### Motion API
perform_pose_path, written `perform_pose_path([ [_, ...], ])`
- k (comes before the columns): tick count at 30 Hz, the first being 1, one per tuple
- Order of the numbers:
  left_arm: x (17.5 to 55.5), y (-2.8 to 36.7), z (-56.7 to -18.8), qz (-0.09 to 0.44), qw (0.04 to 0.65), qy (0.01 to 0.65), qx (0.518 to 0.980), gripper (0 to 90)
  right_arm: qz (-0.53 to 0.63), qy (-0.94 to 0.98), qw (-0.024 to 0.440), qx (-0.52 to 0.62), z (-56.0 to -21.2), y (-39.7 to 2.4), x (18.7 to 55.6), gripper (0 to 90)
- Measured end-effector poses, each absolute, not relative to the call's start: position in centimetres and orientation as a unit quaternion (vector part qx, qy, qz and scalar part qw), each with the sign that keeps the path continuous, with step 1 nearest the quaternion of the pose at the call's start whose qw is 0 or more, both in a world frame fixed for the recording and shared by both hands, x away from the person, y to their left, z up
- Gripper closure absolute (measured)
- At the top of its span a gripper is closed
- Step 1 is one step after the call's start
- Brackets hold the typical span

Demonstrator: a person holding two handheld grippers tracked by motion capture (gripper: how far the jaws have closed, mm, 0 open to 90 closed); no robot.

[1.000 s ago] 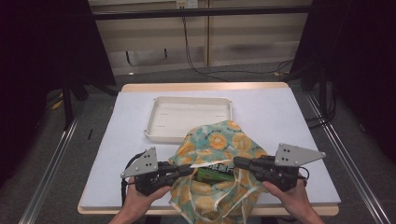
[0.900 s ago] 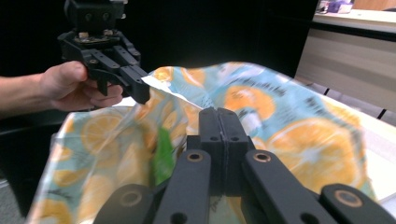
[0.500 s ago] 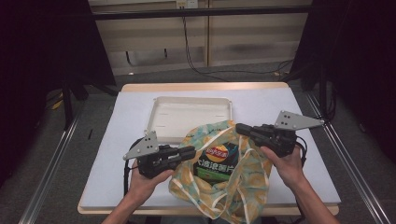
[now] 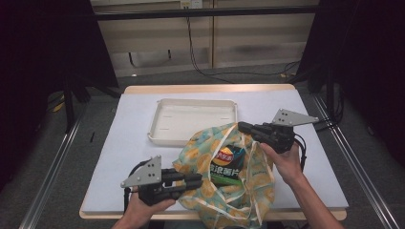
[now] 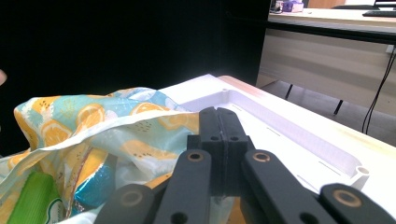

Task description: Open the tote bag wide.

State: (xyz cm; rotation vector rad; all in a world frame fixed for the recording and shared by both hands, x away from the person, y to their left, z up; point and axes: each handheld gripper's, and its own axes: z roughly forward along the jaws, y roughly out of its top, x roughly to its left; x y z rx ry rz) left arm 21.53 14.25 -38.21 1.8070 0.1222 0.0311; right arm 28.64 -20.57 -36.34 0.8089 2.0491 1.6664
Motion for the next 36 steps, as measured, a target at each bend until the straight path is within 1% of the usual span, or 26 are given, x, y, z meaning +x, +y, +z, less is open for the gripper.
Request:
perform_pose_path([
  [1,21.2,13.8,-38.7,-0.001,0.607,0.038,0.794,69.5,0.591,0.729,0.189,0.288,-36.5,-20.6,28.7,90.0],
  [4,20.8,13.3,-39.4,-0.002,0.597,0.026,0.802,63.7,0.591,0.728,0.189,0.290,-36.5,-20.7,28.8,90.0],
  [5,20.7,13.4,-39.6,0.009,0.586,0.033,0.810,61.5,0.591,0.729,0.189,0.290,-36.5,-20.7,28.8,90.0],
  [6,20.7,13.4,-39.6,0.009,0.586,0.033,0.810,57.8,0.591,0.729,0.189,0.290,-36.6,-20.6,28.8,90.0],
  [7,20.7,13.2,-40.4,0.002,0.583,0.031,0.812,53.3,0.591,0.729,0.190,0.288,-36.6,-20.6,28.8,90.0],
  [8,20.8,13.2,-40.8,0.009,0.577,0.027,0.816,52.6,0.591,0.730,0.190,0.285,-36.6,-20.6,28.8,90.0],
  [9,20.9,13.1,-41.2,0.011,0.570,0.025,0.821,49.0,0.589,0.731,0.191,0.286,-36.7,-20.6,28.8,90.0],
  [12,20.9,13.0,-41.7,0.018,0.558,0.023,0.829,42.7,0.588,0.731,0.192,0.288,-36.7,-20.6,28.9,90.0],
  [16,20.8,12.5,-42.5,0.030,0.544,0.014,0.838,42.5,0.585,0.732,0.195,0.288,-36.7,-20.6,28.9,90.0],
  [18,20.9,12.4,-42.7,0.047,0.530,0.013,0.846,43.0,0.586,0.732,0.194,0.288,-36.7,-20.6,28.9,90.0],
  [19,20.8,12.3,-42.8,0.060,0.524,0.021,0.849,51.3,0.584,0.733,0.195,0.288,-36.7,-20.6,28.9,90.0],
  [20,21.1,12.2,-43.0,0.073,0.515,0.023,0.854,55.2,0.586,0.733,0.195,0.287,-36.7,-20.6,28.9,90.0],
  [21,21.1,12.2,-43.0,0.073,0.515,0.023,0.854,59.2,0.586,0.733,0.195,0.286,-36.7,-20.6,28.9,90.0],
  [22,21.4,12.2,-43.0,0.080,0.509,0.027,0.857,59.2,0.586,0.733,0.195,0.286,-36.7,-20.6,28.9,90.0],
  [23,21.6,12.1,-43.0,0.083,0.510,0.036,0.855,69.5,0.586,0.733,0.196,0.285,-36.7,-20.6,28.9,90.0],
  [25,21.8,12.1,-43.0,0.081,0.509,0.037,0.856,81.0,0.586,0.733,0.196,0.286,-36.7,-20.6,28.9,90.0],
  [26,21.9,12.0,-43.0,0.071,0.509,0.037,0.857,81.0,0.584,0.733,0.196,0.286,-36.7,-20.6,28.8,90.0],
  [27,21.9,12.0,-42.9,0.068,0.512,0.038,0.855,89.8,0.585,0.733,0.196,0.285,-36.7,-20.6,28.8,90.0],
  [30,22.2,12.3,-42.5,0.047,0.526,0.048,0.848,90.0,0.584,0.734,0.198,0.285,-36.5,-20.7,28.8,90.0],
  [33,22.1,12.5,-42.1,0.044,0.538,0.057,0.840,90.0,0.587,0.733,0.198,0.283,-36.5,-20.8,28.7,90.0],
  [36,22.2,12.9,-40.7,0.033,0.567,0.063,0.821,90.0,0.588,0.730,0.201,0.284,-36.2,-21.2,28.7,90.0],
])
